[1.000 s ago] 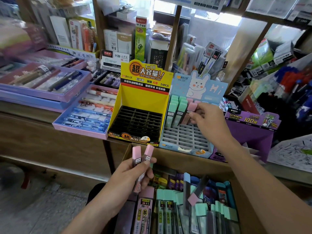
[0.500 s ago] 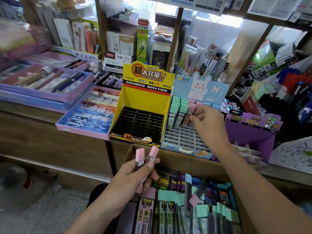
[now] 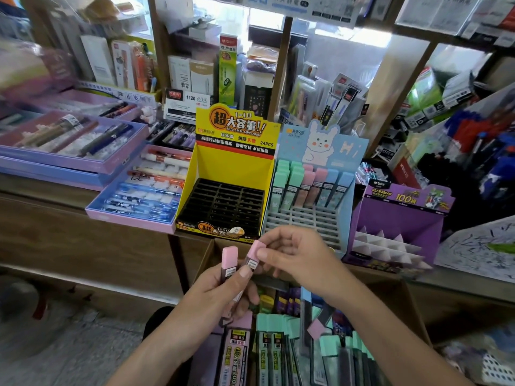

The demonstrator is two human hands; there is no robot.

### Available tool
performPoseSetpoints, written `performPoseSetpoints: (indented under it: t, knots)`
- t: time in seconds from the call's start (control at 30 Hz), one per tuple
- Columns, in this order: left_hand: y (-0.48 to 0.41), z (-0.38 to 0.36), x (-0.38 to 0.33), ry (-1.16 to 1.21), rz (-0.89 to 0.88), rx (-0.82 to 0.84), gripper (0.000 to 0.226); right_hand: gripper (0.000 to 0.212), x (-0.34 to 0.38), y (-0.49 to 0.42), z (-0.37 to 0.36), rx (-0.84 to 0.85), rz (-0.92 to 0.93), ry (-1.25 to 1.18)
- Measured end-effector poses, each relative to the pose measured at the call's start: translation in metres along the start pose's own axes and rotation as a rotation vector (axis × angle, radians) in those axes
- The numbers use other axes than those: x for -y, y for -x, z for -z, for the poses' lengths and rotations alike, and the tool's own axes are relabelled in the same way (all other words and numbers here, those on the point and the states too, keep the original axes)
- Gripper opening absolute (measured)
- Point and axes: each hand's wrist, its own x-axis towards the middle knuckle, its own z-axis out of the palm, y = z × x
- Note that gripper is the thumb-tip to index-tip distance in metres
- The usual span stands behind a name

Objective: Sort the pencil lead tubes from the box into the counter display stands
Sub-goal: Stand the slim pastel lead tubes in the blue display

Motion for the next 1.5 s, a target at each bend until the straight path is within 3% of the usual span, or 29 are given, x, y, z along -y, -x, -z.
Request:
performPoseSetpoints:
  t: [0.17,0.27,0.53,0.77,1.13,1.4,1.5]
  knots:
    - [0.001,0.000,0.001,0.022,0.068,-0.019,0.045,0.012,0.006,0.003,0.012,-0.015,0.021,-0.115]
    - [-0.001,0.001,0.003,0.029,0.077,-0.072,0.050,0.018,0.017,0.005,0.033,-0.111,0.089,-0.097]
    - [-0.004,0.002,0.007,-0.062,0.093,-0.114,0.022,0.010,0.032,-0.006,0.092,-0.470,0.259,0.297]
    - [-0.007,0.003,0.008,-0.084,0.142,-0.151,0.033,0.007,0.034,-0.028,0.109,-0.596,0.301,0.443]
    - [-0.004,-0.002,0.001,-0.094,0.146,-0.163,0.030,0.004,0.030,-0.043,0.113,-0.558,0.269,0.541]
    - [-0.003,0.000,-0.001,-0.075,0.116,-0.144,0.019,0.015,0.028,-0.049,0.112,-0.535,0.254,0.594]
    - [-0.002,0.002,0.000,-0.077,0.104,-0.144,0.029,0.014,0.026,-0.053,0.109,-0.519,0.239,0.657]
